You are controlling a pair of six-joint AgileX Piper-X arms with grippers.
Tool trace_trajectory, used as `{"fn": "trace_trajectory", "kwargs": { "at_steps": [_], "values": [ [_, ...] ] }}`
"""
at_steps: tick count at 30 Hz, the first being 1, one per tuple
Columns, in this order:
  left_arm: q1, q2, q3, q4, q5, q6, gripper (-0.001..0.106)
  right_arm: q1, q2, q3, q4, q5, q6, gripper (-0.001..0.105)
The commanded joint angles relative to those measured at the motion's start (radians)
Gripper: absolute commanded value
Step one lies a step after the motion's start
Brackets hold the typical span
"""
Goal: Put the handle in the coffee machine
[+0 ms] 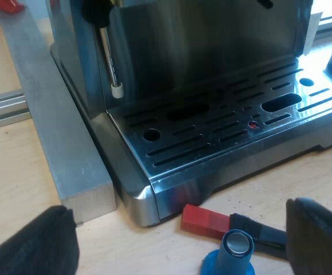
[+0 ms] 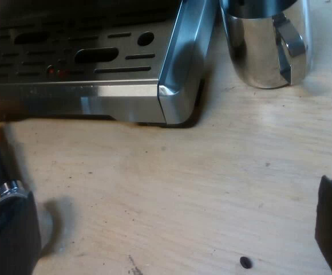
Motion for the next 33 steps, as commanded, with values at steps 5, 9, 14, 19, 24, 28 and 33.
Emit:
{"fn": "trace_trajectory", "kwargs": {
  "at_steps": [5,9,14,19,24,28,33],
  "values": [
    [-0.003,0.000,-0.007,0.000,0.019,-0.035,0.076,-0.001,-0.006,-0.007,-0.006,-0.135,-0.020,0.105],
    [-0.005,0.014,-0.062,0.058,0.028,-0.055,0.076,-0.001,-0.006,-0.052,-0.004,-0.141,0.031,0.105],
    [-0.016,0.036,-0.145,0.057,0.066,-0.054,0.080,-0.001,0.017,-0.132,0.074,-0.186,0.099,0.103],
    [-0.054,0.074,-0.216,0.057,0.097,-0.054,0.084,0.033,0.066,-0.220,0.137,-0.208,0.164,0.094],
    [-0.122,0.118,-0.232,0.057,0.103,-0.050,0.084,0.109,0.140,-0.278,0.188,-0.234,0.199,0.094],
    [-0.175,0.141,-0.232,0.057,0.103,-0.037,0.084,0.162,0.201,-0.297,0.197,-0.240,0.249,0.094],
    [-0.240,0.182,-0.232,0.057,0.103,0.011,0.084,0.243,0.291,-0.308,0.204,-0.297,0.345,0.094]
  ]
}}
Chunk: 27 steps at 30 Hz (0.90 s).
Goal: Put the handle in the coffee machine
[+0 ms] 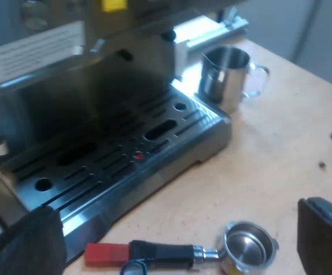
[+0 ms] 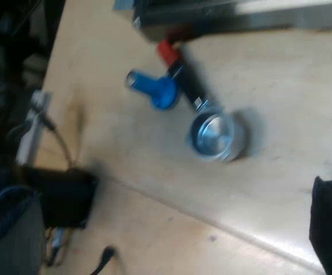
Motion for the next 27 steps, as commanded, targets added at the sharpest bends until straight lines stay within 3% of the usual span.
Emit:
{"fn": "trace_trajectory", "kwargs": {
  "at_steps": [1,6,8,9,13,14,22,27],
  "values": [
    [-0.021,0.018,-0.006,-0.011,0.006,0.011,0.084,0.033,0.029,-0.017,0.013,-0.027,0.024,0.094],
    [-0.035,0.046,-0.006,-0.011,0.006,0.017,0.084,0.107,0.090,-0.017,0.010,-0.022,0.098,0.094],
    [-0.035,0.063,-0.006,-0.016,0.006,0.019,0.084,0.143,0.117,-0.017,0.007,0.015,0.155,0.094],
    [-0.035,0.084,-0.006,-0.028,0.006,0.019,0.084,0.208,0.161,-0.017,0.005,0.059,0.222,0.094],
    [-0.035,0.105,-0.006,-0.041,0.008,0.026,0.084,0.347,0.236,-0.017,-0.019,0.161,0.373,0.094],
    [-0.035,0.107,-0.006,-0.043,0.008,0.026,0.084,0.363,0.243,-0.017,-0.035,0.170,0.389,0.094],
    [-0.035,0.112,-0.006,-0.041,0.032,0.096,0.084,0.700,0.378,-0.017,-0.248,0.541,0.695,0.094],
    [-0.035,0.112,-0.006,-0.034,0.094,0.101,0.084,0.846,0.480,-0.017,-0.298,0.698,0.816,0.094]
  ]
}}
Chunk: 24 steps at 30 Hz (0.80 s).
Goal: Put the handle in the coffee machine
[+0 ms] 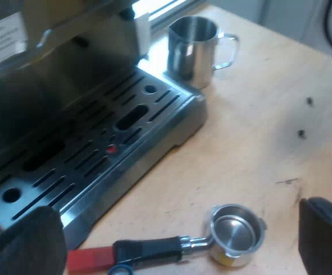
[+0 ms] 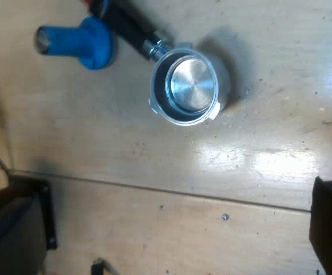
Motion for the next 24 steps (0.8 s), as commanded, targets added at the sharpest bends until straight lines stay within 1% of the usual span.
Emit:
{"fn": "trace_trajectory", "kwargs": {
  "at_steps": [1,2,4,6,8,9,10,12,14,15,18,19,20,22,23,24],
  "values": [
    [-0.003,0.001,-0.006,0.004,0.031,-0.001,0.084,0.065,0.056,-0.011,-0.036,0.093,0.074,0.094],
    [-0.003,0.001,-0.006,0.008,0.031,-0.001,0.084,0.076,0.075,-0.011,-0.045,0.106,0.089,0.094],
    [-0.017,0.001,-0.006,0.021,0.036,0.004,0.084,0.101,0.126,-0.011,-0.062,0.112,0.157,0.094],
    [-0.045,0.001,-0.006,0.034,0.053,0.025,0.084,0.111,0.163,-0.011,-0.069,0.110,0.183,0.094],
    [-0.083,0.001,-0.006,0.055,0.053,0.036,0.084,0.111,0.201,-0.013,-0.079,0.104,0.201,0.094],
    [-0.110,0.003,-0.006,0.076,0.053,0.045,0.084,0.111,0.224,-0.018,-0.083,0.103,0.225,0.094],
    [-0.138,0.009,-0.006,0.102,0.053,0.051,0.084,0.111,0.242,-0.023,-0.087,0.103,0.235,0.094],
    [-0.166,0.021,-0.006,0.135,0.046,0.055,0.084,0.111,0.266,-0.031,-0.098,0.103,0.235,0.094],
    [-0.212,0.044,-0.006,0.163,0.034,0.062,0.084,0.111,0.296,-0.042,-0.121,0.103,0.254,0.094],
    [-0.240,0.062,-0.006,0.171,0.017,0.085,0.084,0.111,0.310,-0.046,-0.132,0.100,0.273,0.094],
    [-0.318,0.102,-0.006,0.171,-0.066,0.144,0.084,0.111,0.351,-0.050,-0.160,0.099,0.324,0.094],
    [-0.334,0.109,-0.006,0.171,-0.090,0.157,0.084,0.111,0.355,-0.050,-0.160,0.096,0.348,0.094],
    [-0.359,0.119,-0.006,0.171,-0.117,0.170,0.084,0.111,0.369,-0.050,-0.162,0.094,0.389,0.094],
    [-0.414,0.136,-0.006,0.171,-0.170,0.195,0.084,0.111,0.394,-0.050,-0.183,0.088,0.425,0.094],
    [-0.425,0.139,-0.006,0.171,-0.181,0.199,0.084,0.111,0.401,-0.050,-0.191,0.088,0.431,0.094],
    [-0.441,0.143,-0.006,0.171,-0.189,0.206,0.084,0.111,0.413,-0.050,-0.204,0.088,0.451,0.094]
  ]
}}
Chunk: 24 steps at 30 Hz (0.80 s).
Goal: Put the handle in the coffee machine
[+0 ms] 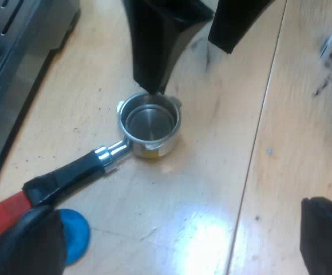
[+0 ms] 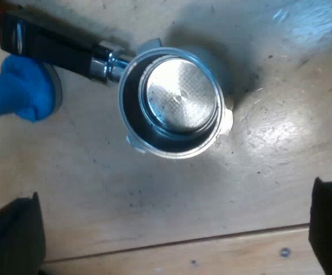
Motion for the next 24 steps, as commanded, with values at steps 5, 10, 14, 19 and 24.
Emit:
{"fn": "trace_trajectory", "kwargs": {
  "at_steps": [5,10,14,19,24],
  "values": [
    [-0.052,0.005,-0.006,-0.001,-0.032,0.013,0.084,0.000,0.070,-0.013,-0.075,0.000,0.052,0.094],
    [-0.052,0.005,-0.006,0.006,-0.038,0.014,0.084,0.000,0.127,-0.019,-0.089,-0.008,0.064,0.094],
    [-0.052,0.005,-0.006,0.037,-0.043,0.014,0.084,-0.013,0.194,-0.047,-0.090,-0.008,0.061,0.094],
    [-0.052,0.005,-0.006,0.061,-0.043,0.014,0.084,-0.064,0.244,-0.070,-0.095,-0.025,0.035,0.094],
    [-0.052,0.005,-0.006,0.061,-0.043,0.014,0.084,-0.072,0.277,-0.070,-0.098,-0.030,0.039,0.094]
  ]
}}
